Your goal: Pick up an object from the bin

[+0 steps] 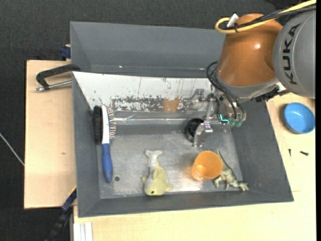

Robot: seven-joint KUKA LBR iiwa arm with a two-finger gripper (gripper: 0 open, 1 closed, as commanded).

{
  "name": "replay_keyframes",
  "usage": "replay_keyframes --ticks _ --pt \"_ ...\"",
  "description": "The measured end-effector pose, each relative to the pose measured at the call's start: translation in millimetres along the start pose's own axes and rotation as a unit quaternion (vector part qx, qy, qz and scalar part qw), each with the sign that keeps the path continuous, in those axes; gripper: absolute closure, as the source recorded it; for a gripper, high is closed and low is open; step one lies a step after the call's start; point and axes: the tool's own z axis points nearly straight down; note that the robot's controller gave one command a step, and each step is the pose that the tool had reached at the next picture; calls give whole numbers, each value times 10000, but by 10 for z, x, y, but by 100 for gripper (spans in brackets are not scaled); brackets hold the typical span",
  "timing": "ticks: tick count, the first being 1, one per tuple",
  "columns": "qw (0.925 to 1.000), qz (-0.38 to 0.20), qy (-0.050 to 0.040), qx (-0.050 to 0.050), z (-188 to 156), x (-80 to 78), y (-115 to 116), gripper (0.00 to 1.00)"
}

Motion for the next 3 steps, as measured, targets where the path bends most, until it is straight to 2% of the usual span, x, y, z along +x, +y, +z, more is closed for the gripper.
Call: replay_keyframes --ticks 1,2,3 --pt "9994 -359 3 7 1074 162 -765 0" --pt "9993 -380 -38 2 1020 136 -731 100" --pt "9993 -379 -40 1 1025 136 -730 0"
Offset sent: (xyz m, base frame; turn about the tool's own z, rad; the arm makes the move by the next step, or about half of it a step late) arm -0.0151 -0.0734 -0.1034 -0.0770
